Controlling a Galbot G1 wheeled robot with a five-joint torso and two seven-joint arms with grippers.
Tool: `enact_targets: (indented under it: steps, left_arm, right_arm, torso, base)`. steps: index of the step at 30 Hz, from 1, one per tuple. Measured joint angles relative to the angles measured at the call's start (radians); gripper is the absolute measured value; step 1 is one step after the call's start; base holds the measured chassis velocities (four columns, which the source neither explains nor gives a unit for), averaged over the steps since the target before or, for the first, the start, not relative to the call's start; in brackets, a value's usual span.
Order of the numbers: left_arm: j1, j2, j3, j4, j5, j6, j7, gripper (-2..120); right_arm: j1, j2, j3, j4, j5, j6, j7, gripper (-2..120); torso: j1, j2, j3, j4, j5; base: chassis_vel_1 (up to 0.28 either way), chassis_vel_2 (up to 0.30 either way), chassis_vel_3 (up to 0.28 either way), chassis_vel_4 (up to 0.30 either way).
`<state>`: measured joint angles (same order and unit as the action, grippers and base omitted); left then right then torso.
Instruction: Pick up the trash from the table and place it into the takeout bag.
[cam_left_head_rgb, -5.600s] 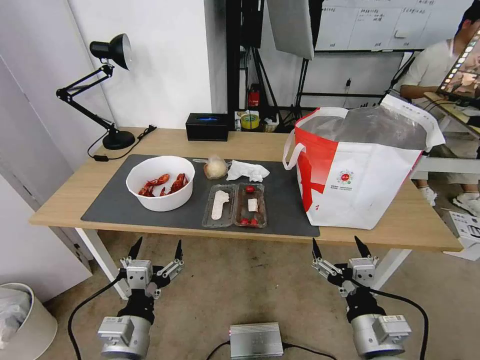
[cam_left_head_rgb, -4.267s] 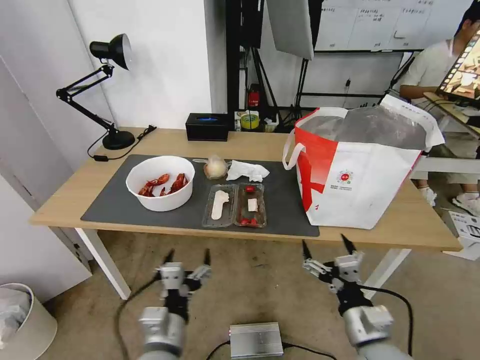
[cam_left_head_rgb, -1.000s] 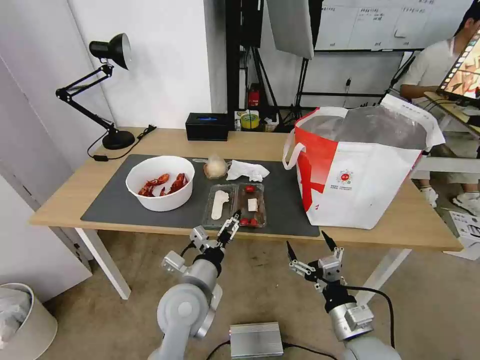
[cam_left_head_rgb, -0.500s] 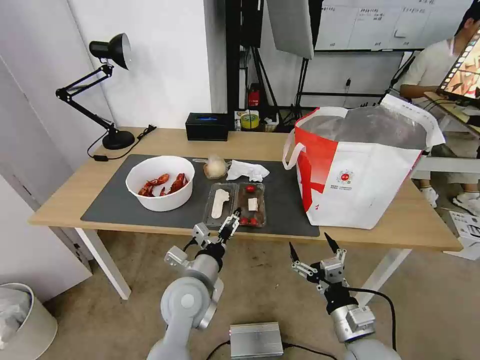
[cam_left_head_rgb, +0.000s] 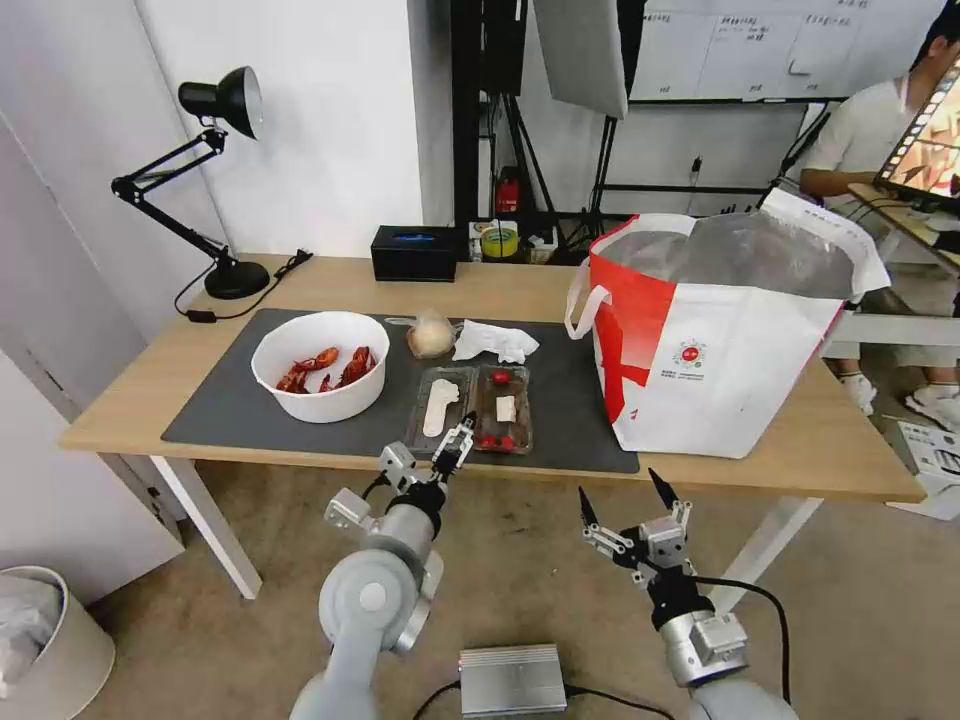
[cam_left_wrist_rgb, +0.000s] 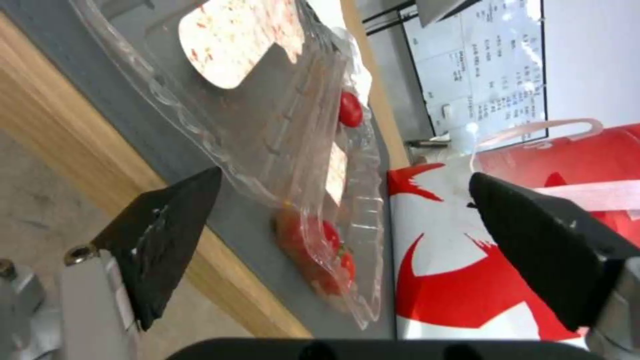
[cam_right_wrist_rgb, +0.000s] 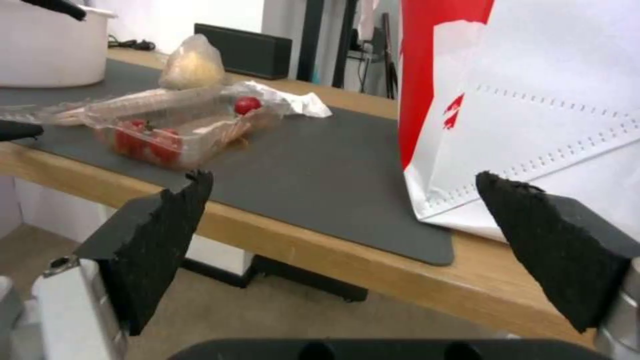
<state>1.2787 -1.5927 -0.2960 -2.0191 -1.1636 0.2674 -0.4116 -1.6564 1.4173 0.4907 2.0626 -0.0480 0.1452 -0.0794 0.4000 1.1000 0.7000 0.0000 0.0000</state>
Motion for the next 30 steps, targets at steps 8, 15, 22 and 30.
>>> enact_targets:
  steps: [8,15,22,30]
  left_arm:
    - [-0.001,0.000,-0.003,-0.002,0.000,-0.036,-0.001,100]
    - [0.008,0.000,-0.008,-0.018,-0.001,-0.079,0.001,100]
    - [0.010,0.000,-0.008,-0.032,-0.001,-0.105,0.033,100]
    - [0.012,0.000,-0.006,-0.045,-0.001,-0.116,0.073,100]
  right_arm:
    - [-0.006,0.007,-0.003,-0.012,-0.013,0.005,0.000,100]
    - [-0.007,0.013,-0.005,-0.026,-0.018,0.021,0.000,100]
    - [-0.007,0.016,-0.007,-0.030,-0.019,0.024,-0.001,100]
    - [-0.009,0.017,-0.008,-0.032,-0.022,0.025,-0.001,100]
  torso:
    - [0.000,0.000,0.000,0.0000,0.0000]
    - [0.000,0.000,0.000,0.0000,0.0000]
    - [0.000,0.000,0.000,0.0000,0.0000]
    - [0.000,0.000,0.000,0.0000,0.0000]
  base:
    - [0.000,0.000,0.000,0.000]
    - [0.000,0.000,0.000,0.000]
    - [0.000,0.000,0.000,0.000]
    - [0.000,0.000,0.000,0.000]
